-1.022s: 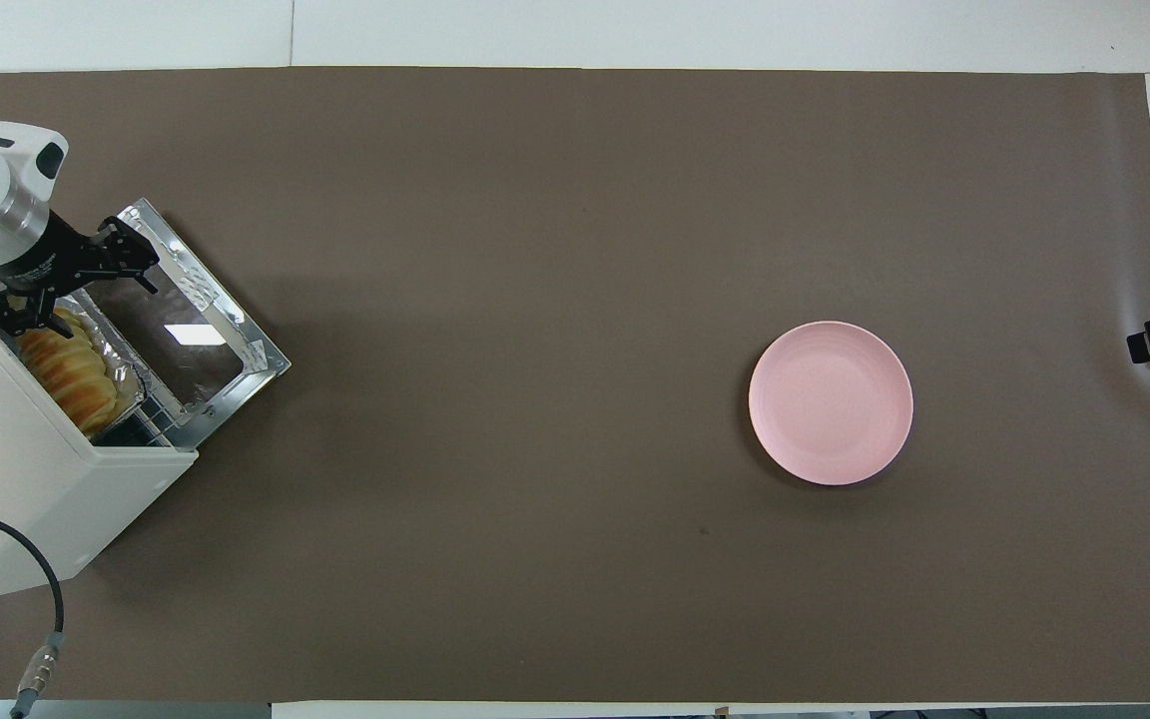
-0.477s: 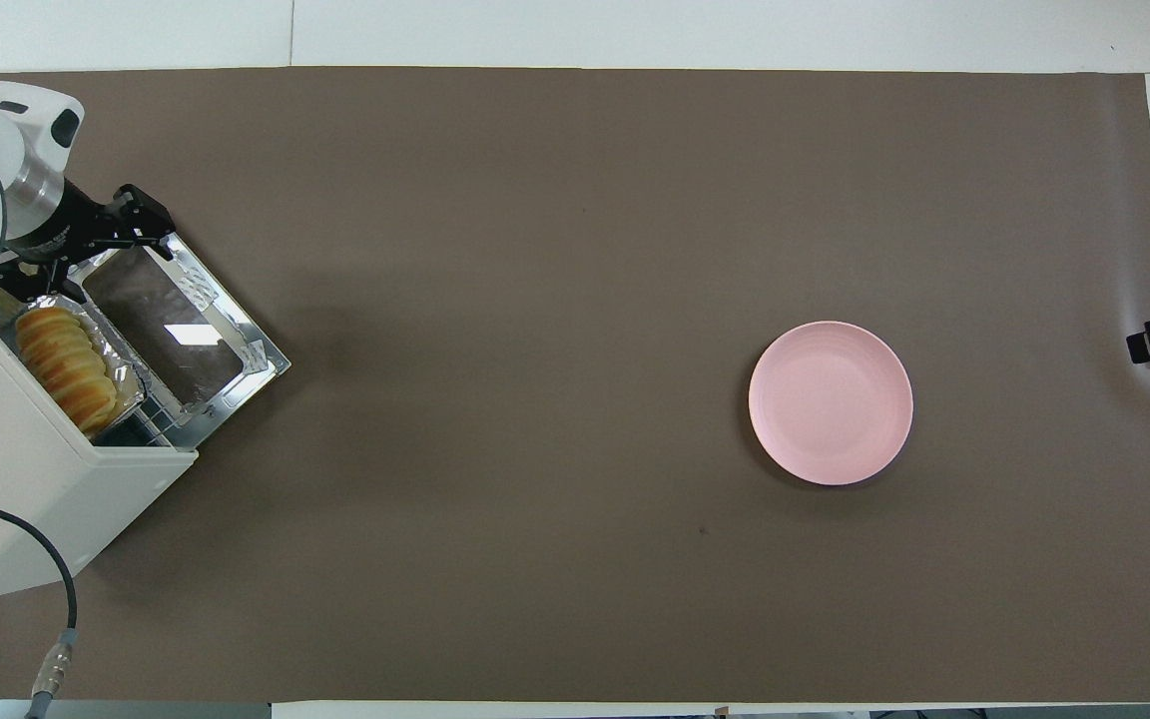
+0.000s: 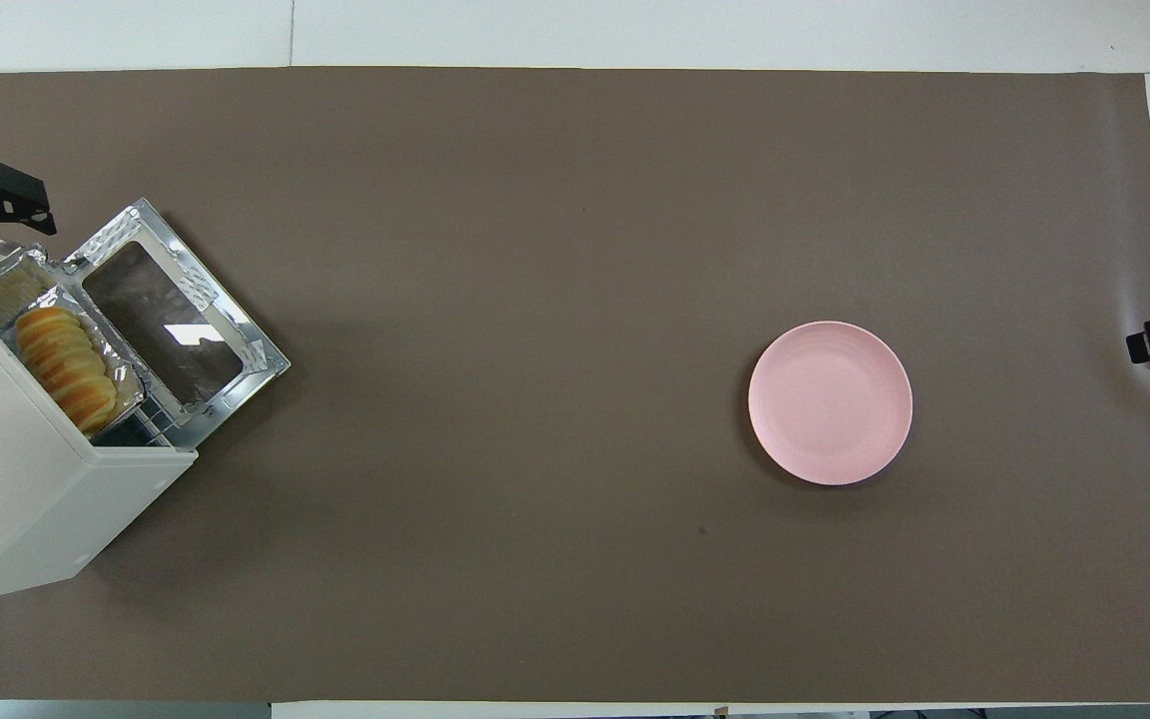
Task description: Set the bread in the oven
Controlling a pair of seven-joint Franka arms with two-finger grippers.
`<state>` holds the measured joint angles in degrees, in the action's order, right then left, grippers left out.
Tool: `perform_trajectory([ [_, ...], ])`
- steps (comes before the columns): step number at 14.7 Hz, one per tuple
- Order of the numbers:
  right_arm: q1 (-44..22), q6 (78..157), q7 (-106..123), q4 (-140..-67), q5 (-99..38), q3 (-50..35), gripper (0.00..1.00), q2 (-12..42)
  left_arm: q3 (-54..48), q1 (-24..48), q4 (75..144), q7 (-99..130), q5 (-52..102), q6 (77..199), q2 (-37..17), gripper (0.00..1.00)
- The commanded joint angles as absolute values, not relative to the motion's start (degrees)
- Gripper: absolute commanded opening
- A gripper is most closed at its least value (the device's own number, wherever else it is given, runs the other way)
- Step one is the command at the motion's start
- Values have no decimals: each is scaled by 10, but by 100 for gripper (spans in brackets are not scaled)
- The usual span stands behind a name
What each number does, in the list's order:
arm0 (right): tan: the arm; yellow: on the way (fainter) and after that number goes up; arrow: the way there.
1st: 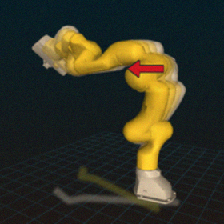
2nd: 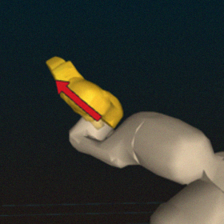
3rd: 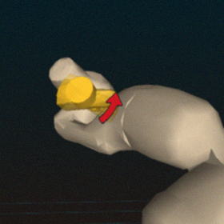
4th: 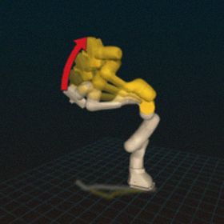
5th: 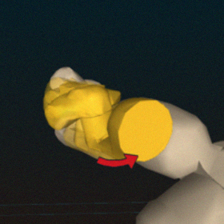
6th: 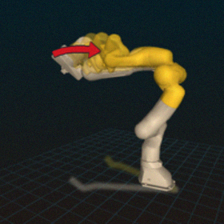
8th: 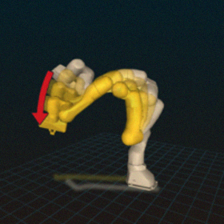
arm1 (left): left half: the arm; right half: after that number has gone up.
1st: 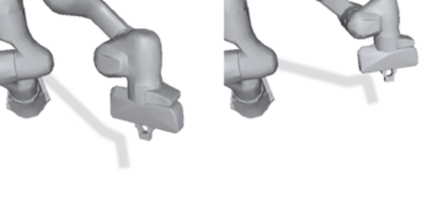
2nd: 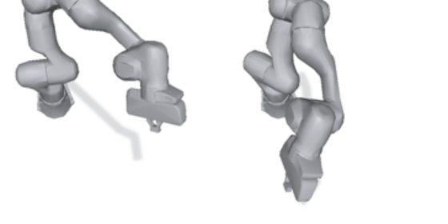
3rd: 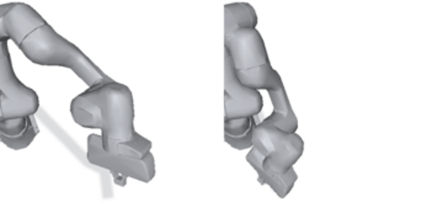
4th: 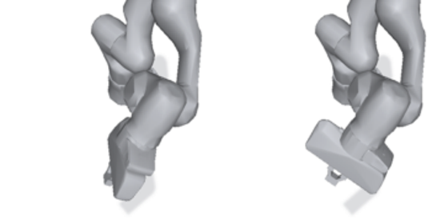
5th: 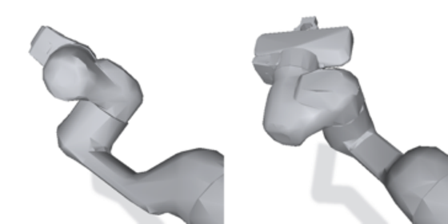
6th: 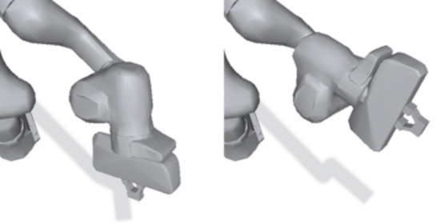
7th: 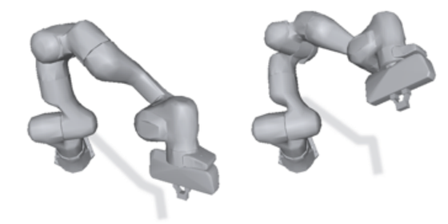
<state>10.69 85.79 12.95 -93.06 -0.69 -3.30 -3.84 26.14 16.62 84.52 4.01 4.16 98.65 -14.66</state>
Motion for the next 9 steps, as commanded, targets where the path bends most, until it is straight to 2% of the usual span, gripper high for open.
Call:
perform_trajectory([
  [1,112,854,142,-939,-1,-37,100,-48,258,151,893,-10,46,974,-85,100],
  [5,112,854,142,-939,-1,-37,100,-48,263,98,915,-58,19,933,-44,100],
  [9,112,854,142,-939,-1,-37,100,-48,262,97,916,-72,-53,889,0,100],
])
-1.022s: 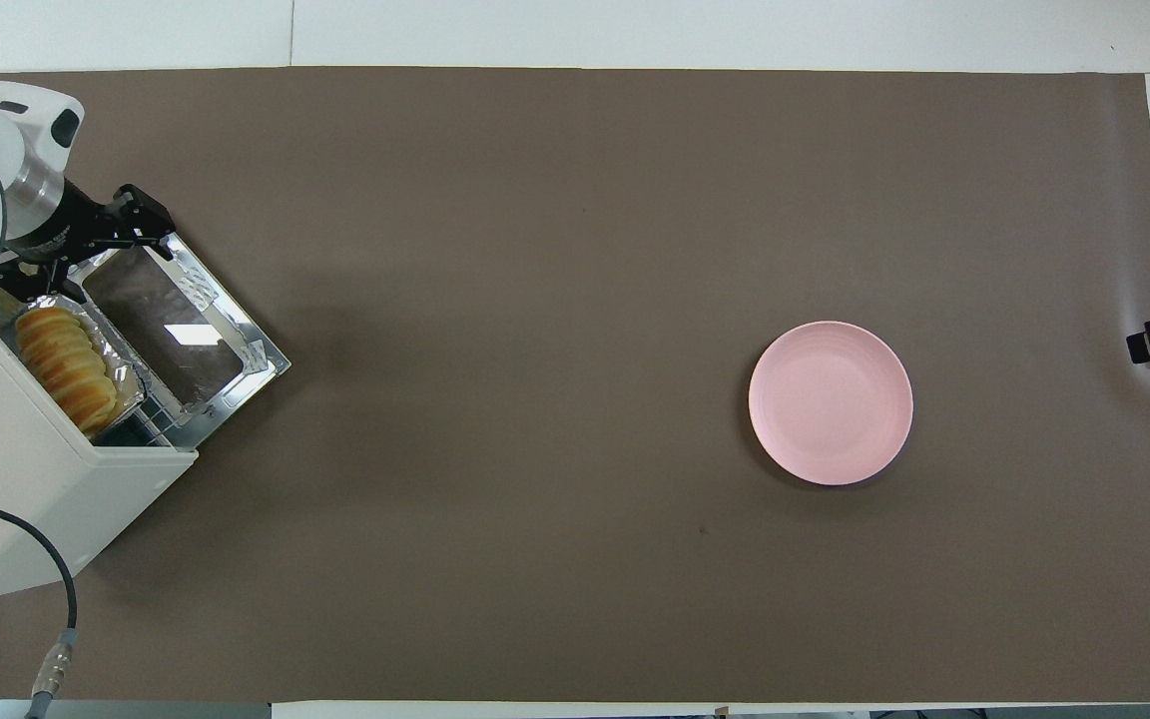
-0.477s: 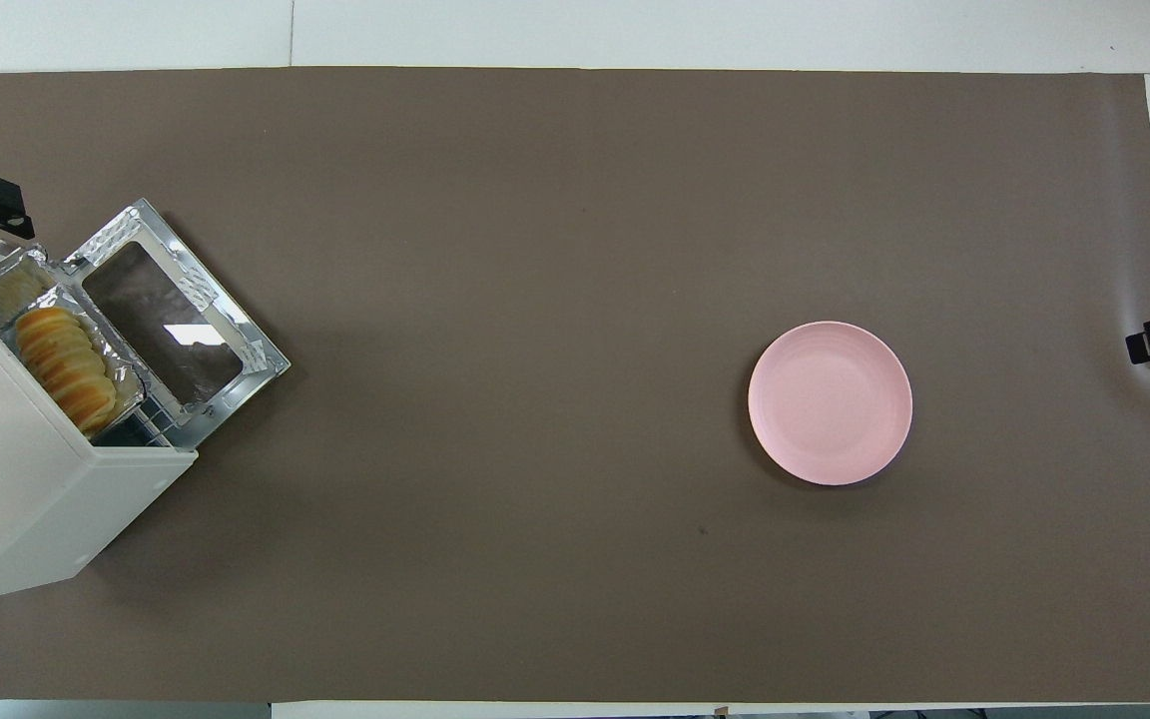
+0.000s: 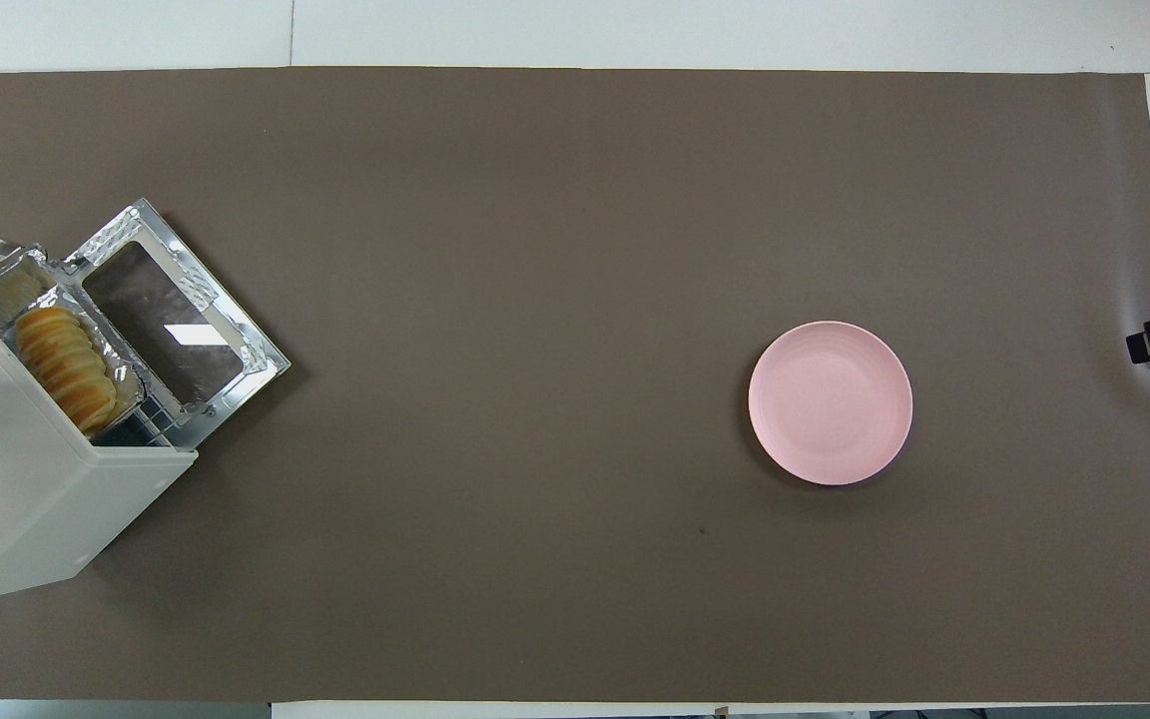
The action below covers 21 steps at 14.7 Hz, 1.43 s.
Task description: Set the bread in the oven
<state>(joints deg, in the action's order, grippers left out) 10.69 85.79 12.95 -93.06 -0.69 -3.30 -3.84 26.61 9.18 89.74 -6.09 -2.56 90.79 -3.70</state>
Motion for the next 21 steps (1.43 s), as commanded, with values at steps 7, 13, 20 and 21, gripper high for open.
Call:
perform_trajectory([
  [7,112,854,142,-939,-1,-37,100,-48,250,141,914,-74,10,903,14,100],
  [13,112,854,142,-939,-1,-37,100,-48,193,135,910,-53,33,920,9,100],
  [20,112,854,142,-939,-1,-37,100,-48,16,10,924,-54,31,895,16,100],
  [21,112,854,142,-939,-1,-37,100,-48,16,11,931,-54,31,892,18,100],
])
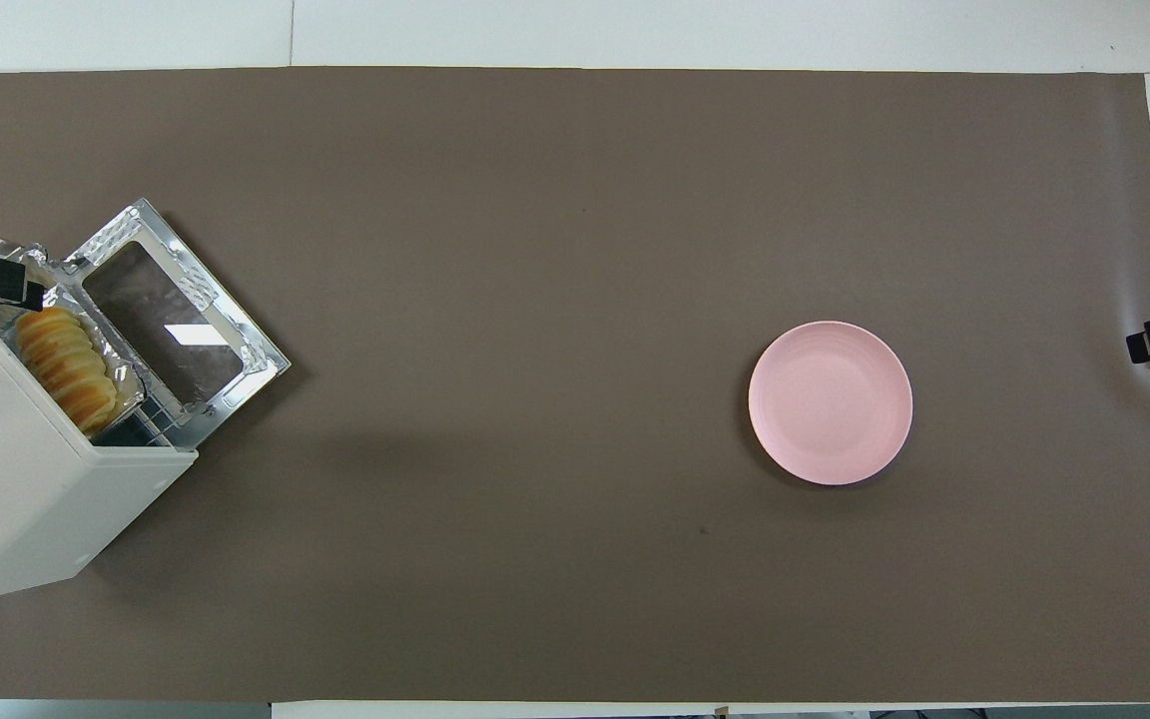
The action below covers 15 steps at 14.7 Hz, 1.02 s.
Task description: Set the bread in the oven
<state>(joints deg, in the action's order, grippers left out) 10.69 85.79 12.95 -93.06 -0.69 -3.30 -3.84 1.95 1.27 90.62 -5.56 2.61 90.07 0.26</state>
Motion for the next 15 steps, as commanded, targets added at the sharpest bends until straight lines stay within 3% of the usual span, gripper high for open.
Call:
perform_trajectory([
  [1,112,854,142,-939,-1,-37,100,-48,16,18,938,-54,31,893,24,100],
  [6,112,854,142,-939,-1,-37,100,-48,16,31,976,-60,25,899,41,100],
  [15,112,854,142,-939,-1,-37,100,-48,12,47,981,-53,-20,882,47,100],
])
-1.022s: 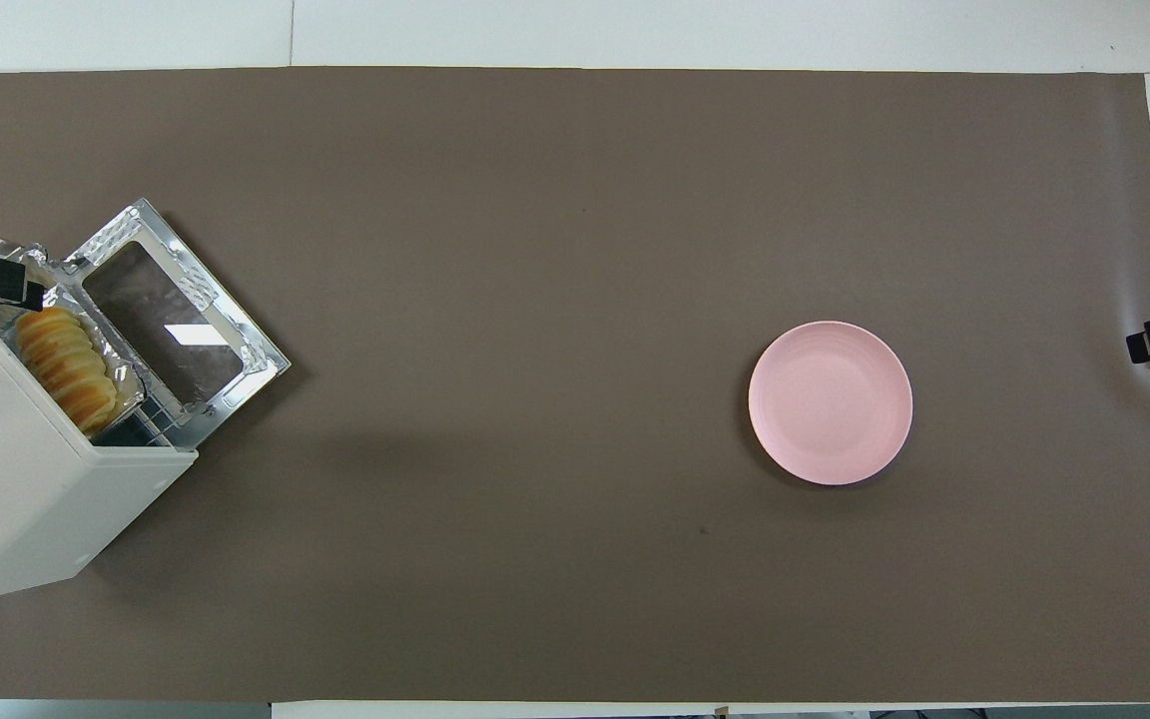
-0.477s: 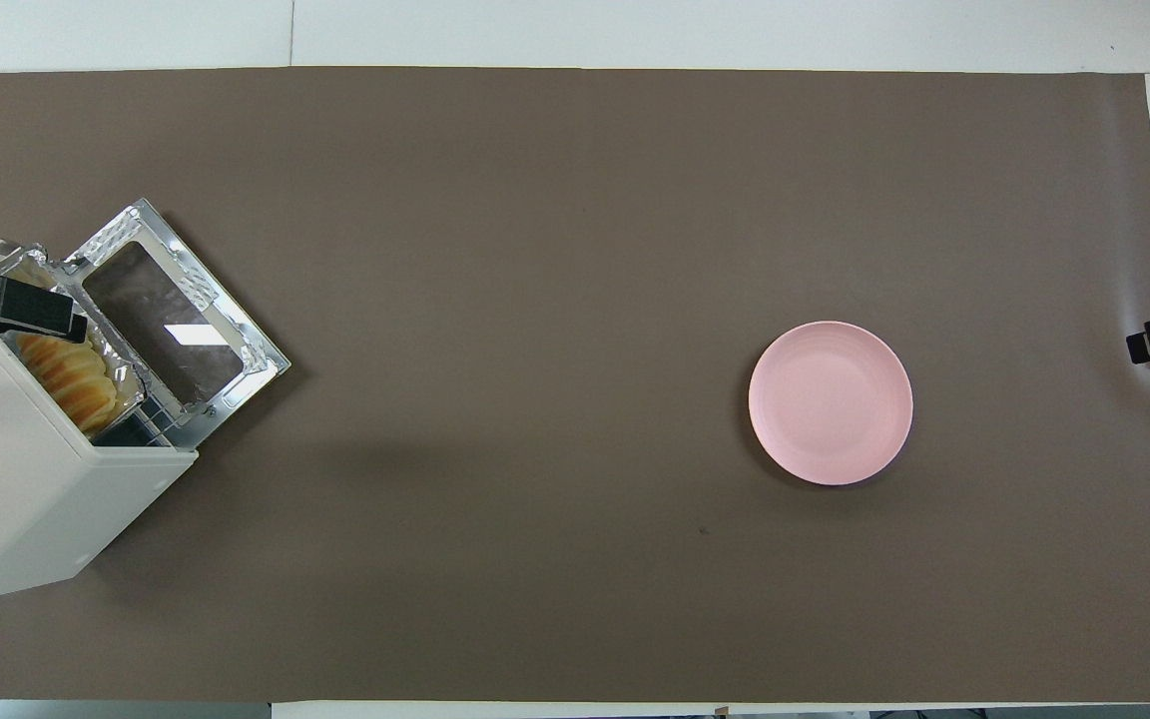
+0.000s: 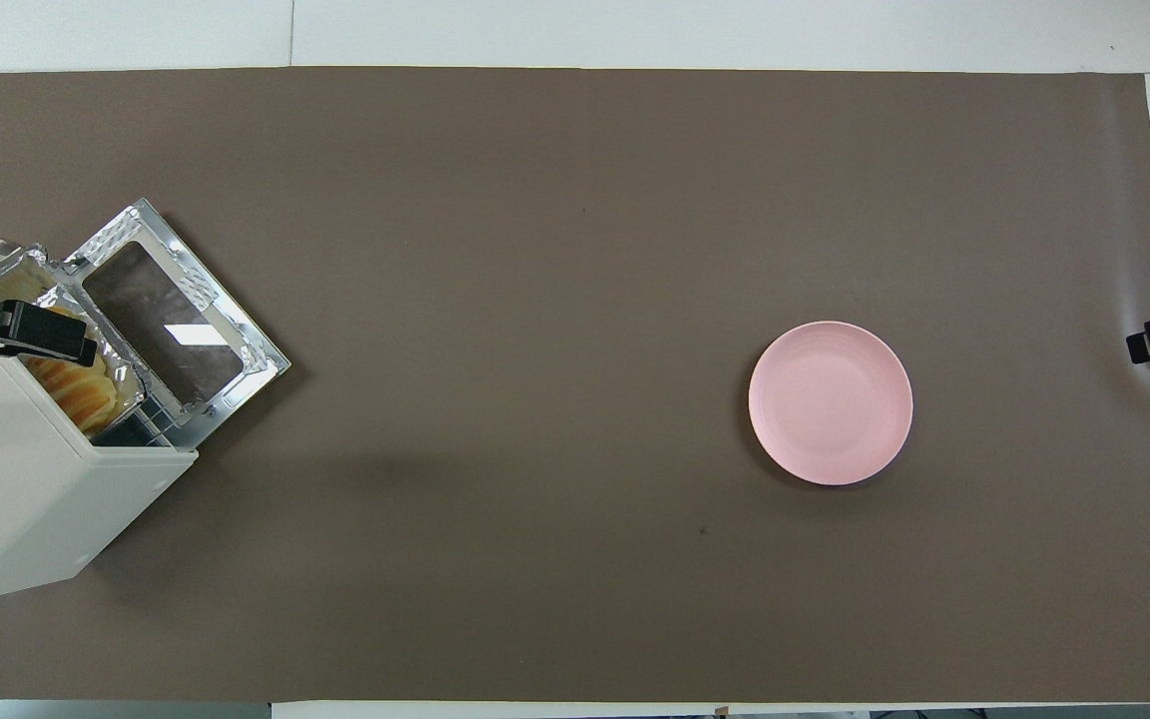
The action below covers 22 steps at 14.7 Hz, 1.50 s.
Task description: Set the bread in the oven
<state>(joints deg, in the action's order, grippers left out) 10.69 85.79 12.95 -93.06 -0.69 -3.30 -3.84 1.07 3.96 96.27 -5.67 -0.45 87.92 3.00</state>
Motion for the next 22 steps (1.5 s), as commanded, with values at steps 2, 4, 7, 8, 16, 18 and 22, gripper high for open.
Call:
perform_trajectory([
  [2,112,854,142,-939,-1,-37,100,-48,11,47,981,-51,-19,886,47,100],
  [4,112,854,142,-939,-1,-37,100,-48,11,47,981,-49,-19,892,47,100],
  [7,112,854,142,-939,-1,-37,100,-48,11,45,980,-49,-17,892,47,100],
  [8,112,854,142,-939,-1,-37,100,-48,11,45,979,-50,-17,892,47,100],
  [16,112,854,142,-939,-1,-37,100,-48,11,45,977,-47,-14,933,42,100],
  [18,112,854,142,-939,-1,-37,100,-48,11,45,975,-34,-14,933,41,100],
  [22,112,854,142,-939,-1,-37,100,-48,11,45,976,-32,-14,928,41,100],
])
